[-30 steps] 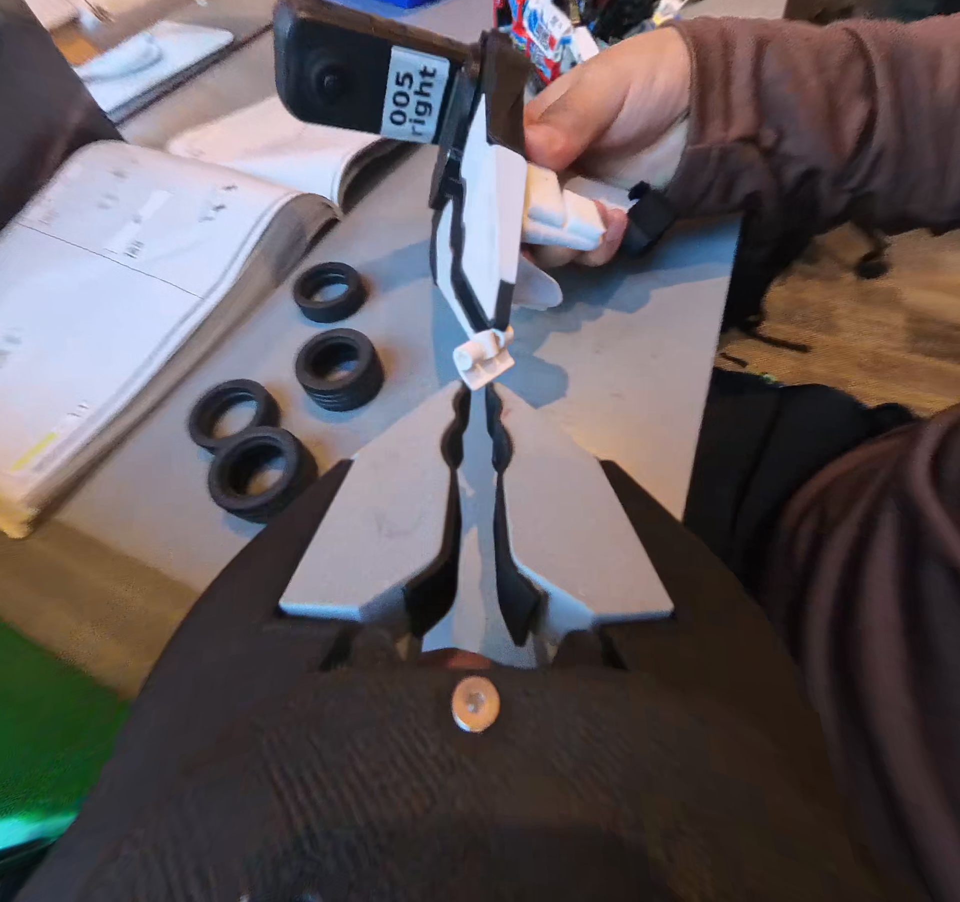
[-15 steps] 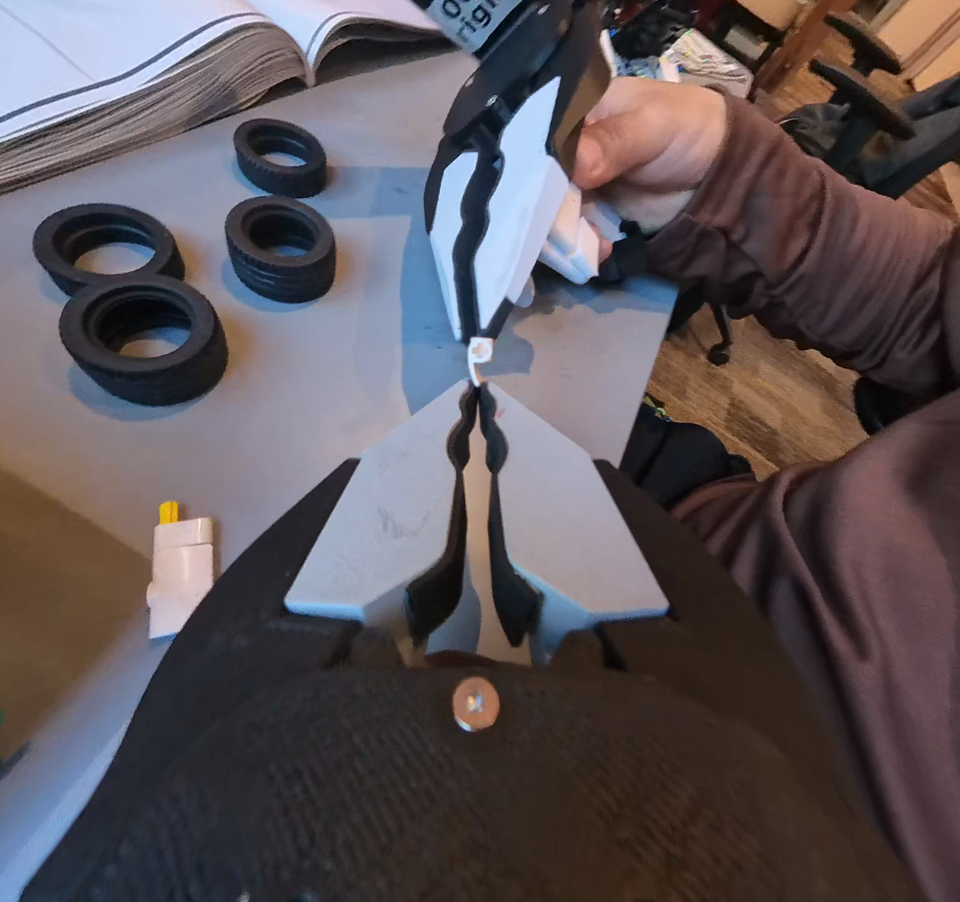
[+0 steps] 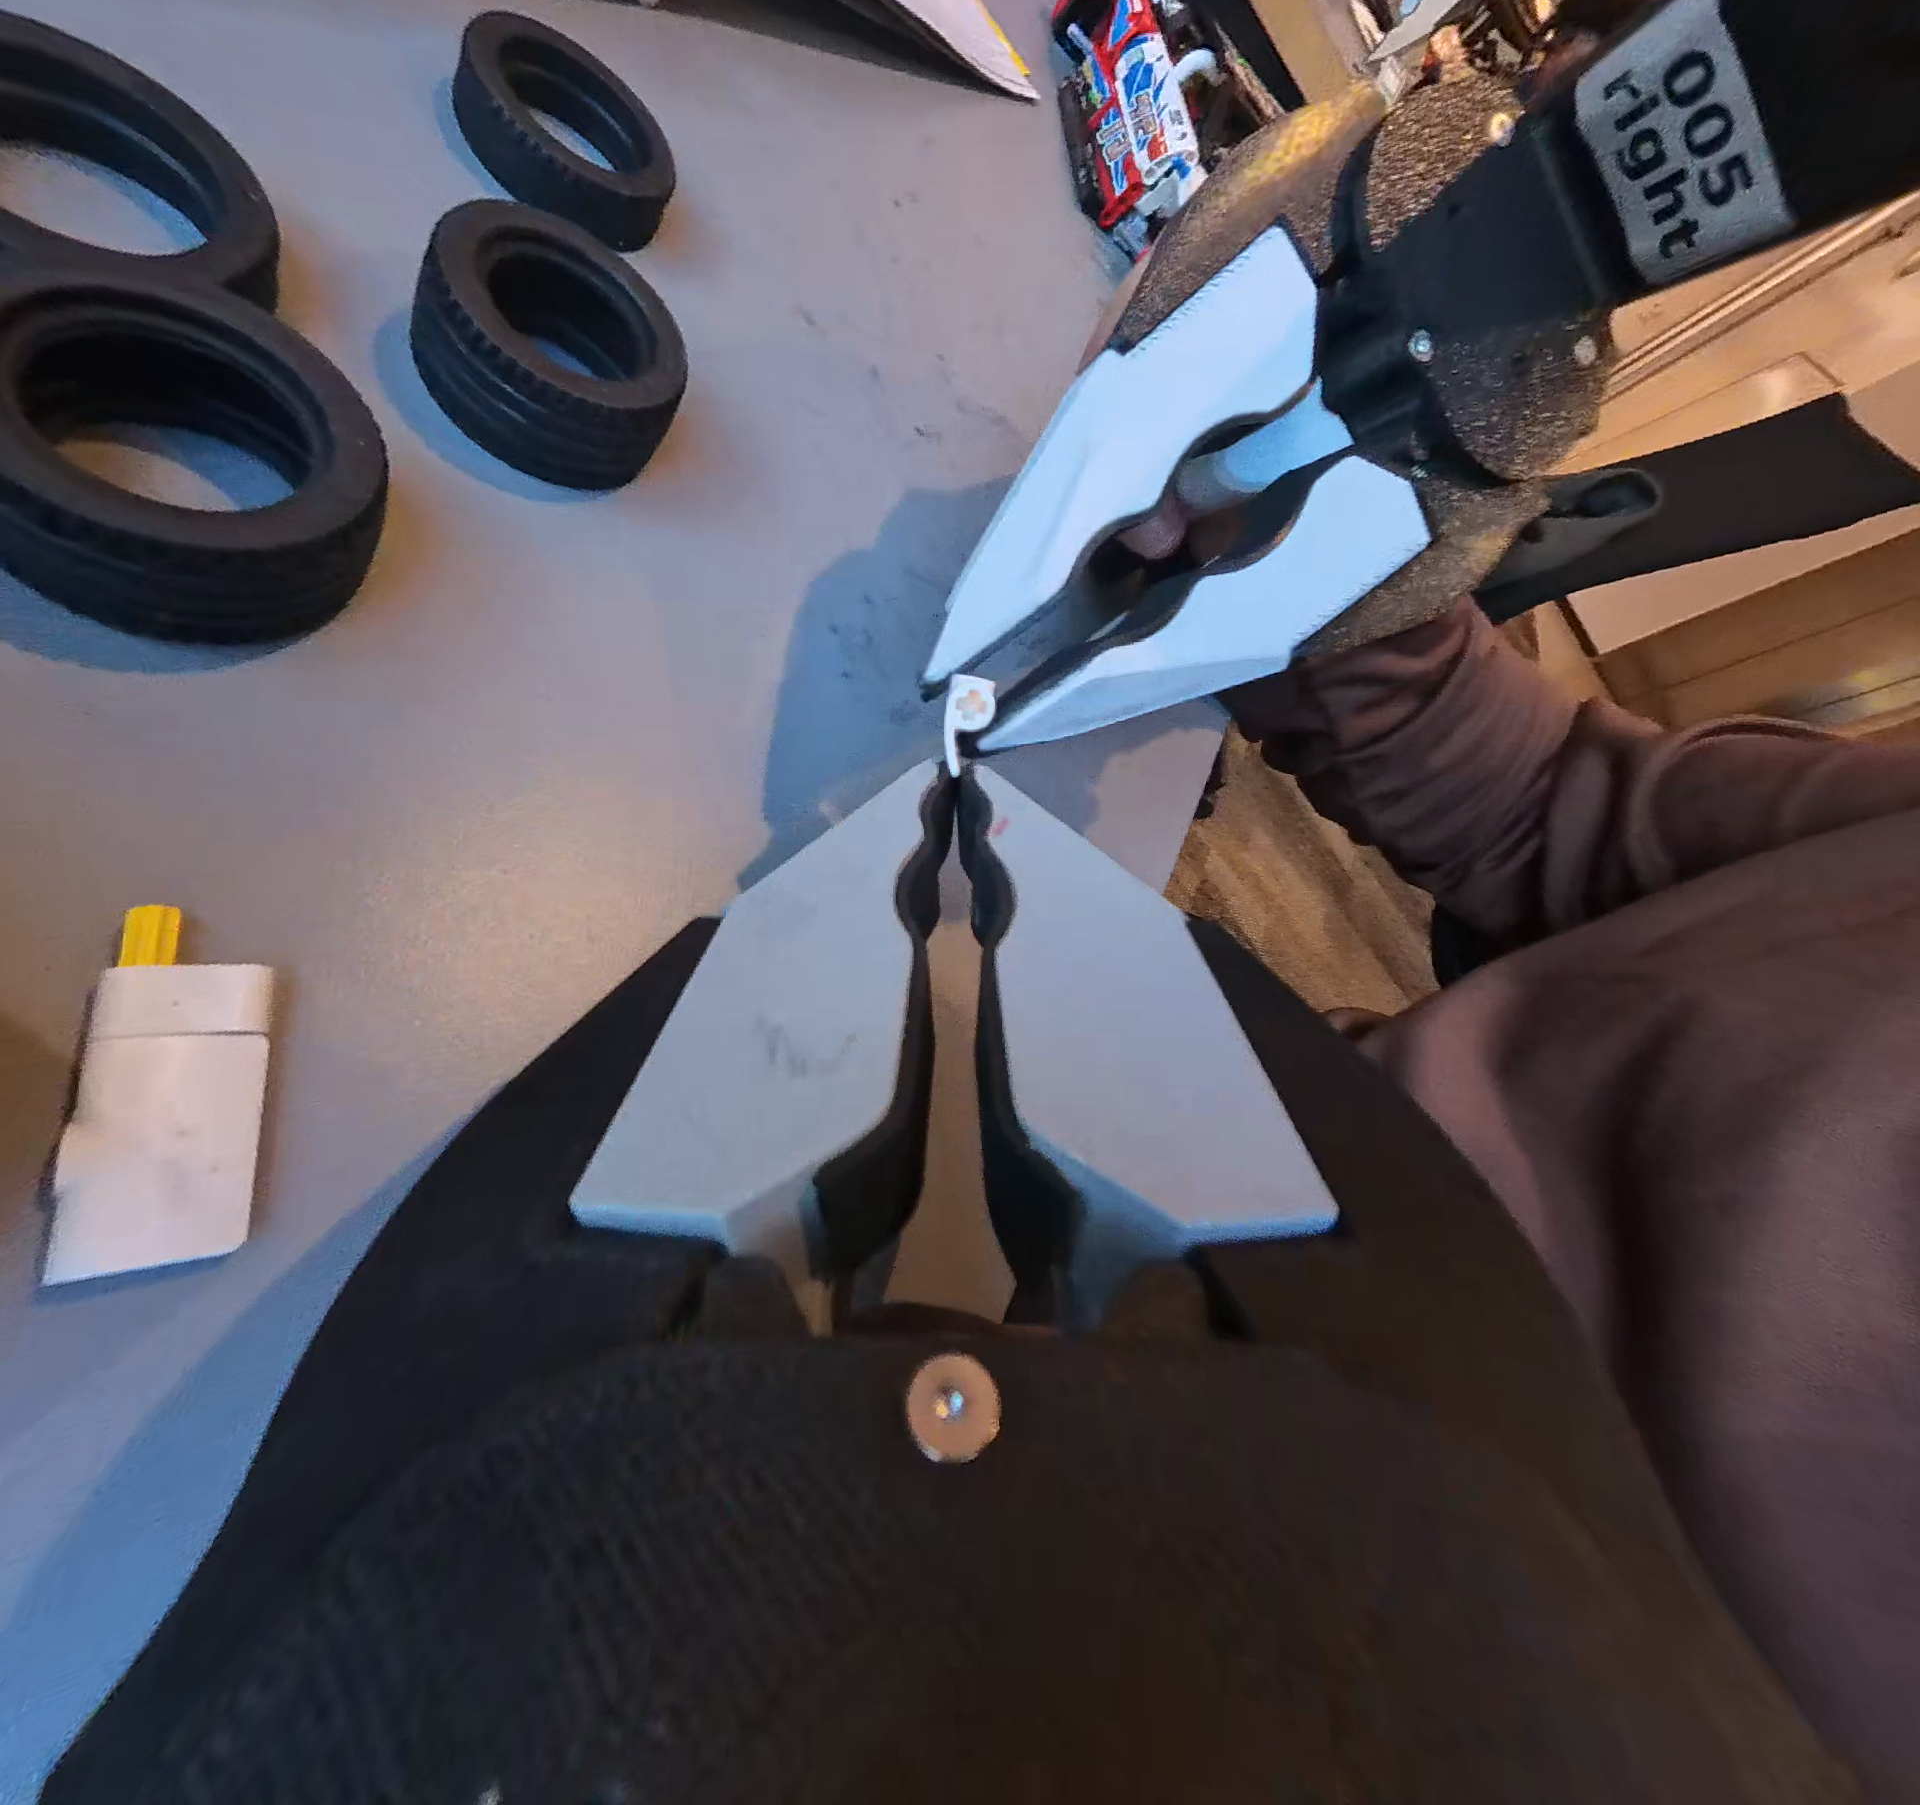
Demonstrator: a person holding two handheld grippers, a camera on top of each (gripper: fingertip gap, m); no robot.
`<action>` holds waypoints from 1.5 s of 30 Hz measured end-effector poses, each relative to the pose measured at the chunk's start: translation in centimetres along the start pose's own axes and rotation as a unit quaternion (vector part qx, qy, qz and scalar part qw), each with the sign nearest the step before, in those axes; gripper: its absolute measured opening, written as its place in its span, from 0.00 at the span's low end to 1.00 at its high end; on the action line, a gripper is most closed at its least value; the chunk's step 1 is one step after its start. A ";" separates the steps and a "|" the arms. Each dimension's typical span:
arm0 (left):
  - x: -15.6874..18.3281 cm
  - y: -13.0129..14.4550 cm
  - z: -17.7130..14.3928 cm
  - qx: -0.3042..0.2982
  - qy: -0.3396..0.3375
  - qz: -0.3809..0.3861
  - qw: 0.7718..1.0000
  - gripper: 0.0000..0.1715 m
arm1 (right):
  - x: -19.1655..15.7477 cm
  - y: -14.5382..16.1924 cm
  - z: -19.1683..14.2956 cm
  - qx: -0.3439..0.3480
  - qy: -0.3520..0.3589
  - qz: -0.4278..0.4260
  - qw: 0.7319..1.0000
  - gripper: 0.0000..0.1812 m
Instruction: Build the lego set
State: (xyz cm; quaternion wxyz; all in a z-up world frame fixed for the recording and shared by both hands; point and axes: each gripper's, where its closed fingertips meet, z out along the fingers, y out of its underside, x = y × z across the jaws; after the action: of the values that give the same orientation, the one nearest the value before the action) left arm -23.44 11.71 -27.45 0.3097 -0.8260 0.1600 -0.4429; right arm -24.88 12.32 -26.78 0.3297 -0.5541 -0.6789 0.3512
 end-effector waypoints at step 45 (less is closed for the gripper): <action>-6.4 1.8 -6.9 -0.132 -0.242 0.201 0.940 0.05 | 2.0 -1.1 6.0 -0.088 0.025 -0.163 0.982 0.18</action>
State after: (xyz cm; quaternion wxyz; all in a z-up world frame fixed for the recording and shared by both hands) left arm -32.73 11.20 -29.78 0.3102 -0.8923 0.2997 -0.1330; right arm -30.84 13.41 -28.93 0.3492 -0.4713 -0.7800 0.2181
